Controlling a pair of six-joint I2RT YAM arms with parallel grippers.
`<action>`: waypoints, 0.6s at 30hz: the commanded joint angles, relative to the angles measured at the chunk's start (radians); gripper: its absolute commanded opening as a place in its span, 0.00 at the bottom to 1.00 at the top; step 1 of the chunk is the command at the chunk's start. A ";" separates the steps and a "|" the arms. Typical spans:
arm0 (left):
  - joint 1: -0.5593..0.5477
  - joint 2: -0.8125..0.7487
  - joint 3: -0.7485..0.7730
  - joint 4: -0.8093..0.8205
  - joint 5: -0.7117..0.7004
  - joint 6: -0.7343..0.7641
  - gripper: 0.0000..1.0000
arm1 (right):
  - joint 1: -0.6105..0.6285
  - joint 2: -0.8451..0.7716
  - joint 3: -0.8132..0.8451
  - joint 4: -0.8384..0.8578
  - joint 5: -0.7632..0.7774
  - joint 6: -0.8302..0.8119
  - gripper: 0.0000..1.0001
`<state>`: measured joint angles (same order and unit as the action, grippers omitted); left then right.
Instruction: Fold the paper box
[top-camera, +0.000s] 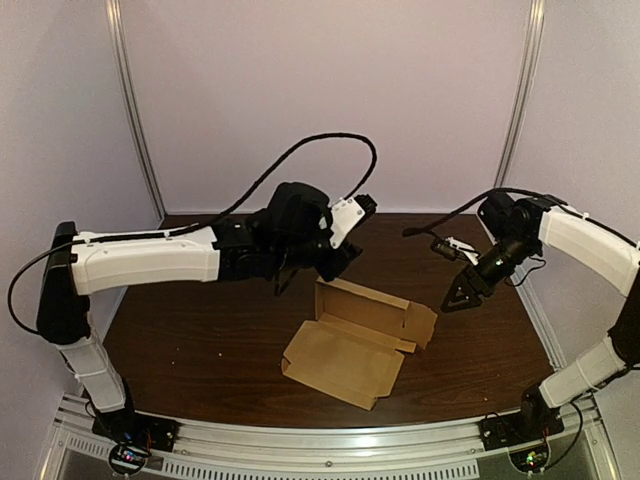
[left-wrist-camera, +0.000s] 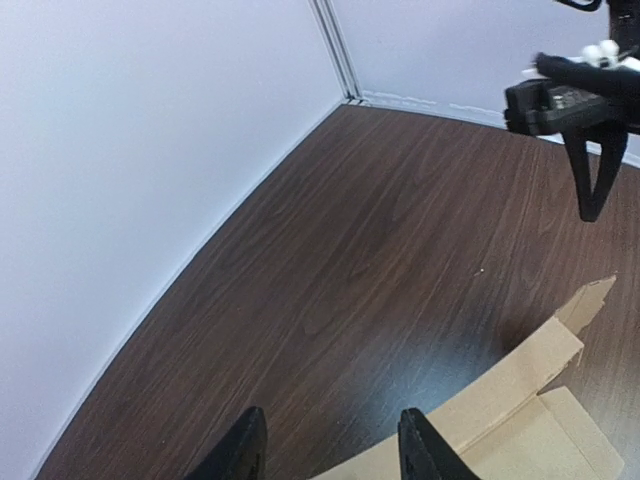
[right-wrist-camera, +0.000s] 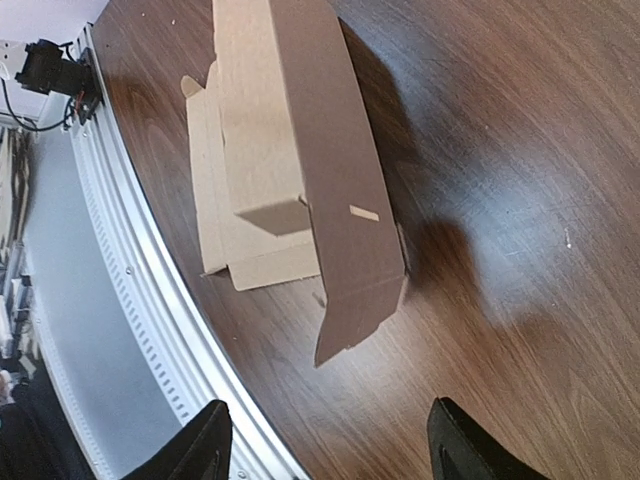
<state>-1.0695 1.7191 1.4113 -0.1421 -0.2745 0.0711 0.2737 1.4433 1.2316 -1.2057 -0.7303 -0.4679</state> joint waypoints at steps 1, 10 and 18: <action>0.022 0.156 0.158 -0.205 0.071 0.061 0.48 | -0.001 -0.123 -0.149 0.121 0.096 -0.009 0.68; 0.039 0.103 0.127 -0.176 0.000 -0.044 0.48 | 0.081 -0.136 -0.225 0.305 0.159 0.047 0.58; 0.096 -0.107 -0.059 -0.238 -0.069 -0.150 0.48 | 0.189 0.019 -0.131 0.398 0.208 0.035 0.13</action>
<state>-1.0077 1.7191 1.4139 -0.3431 -0.2893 -0.0116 0.4122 1.3811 1.0321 -0.8833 -0.5816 -0.4255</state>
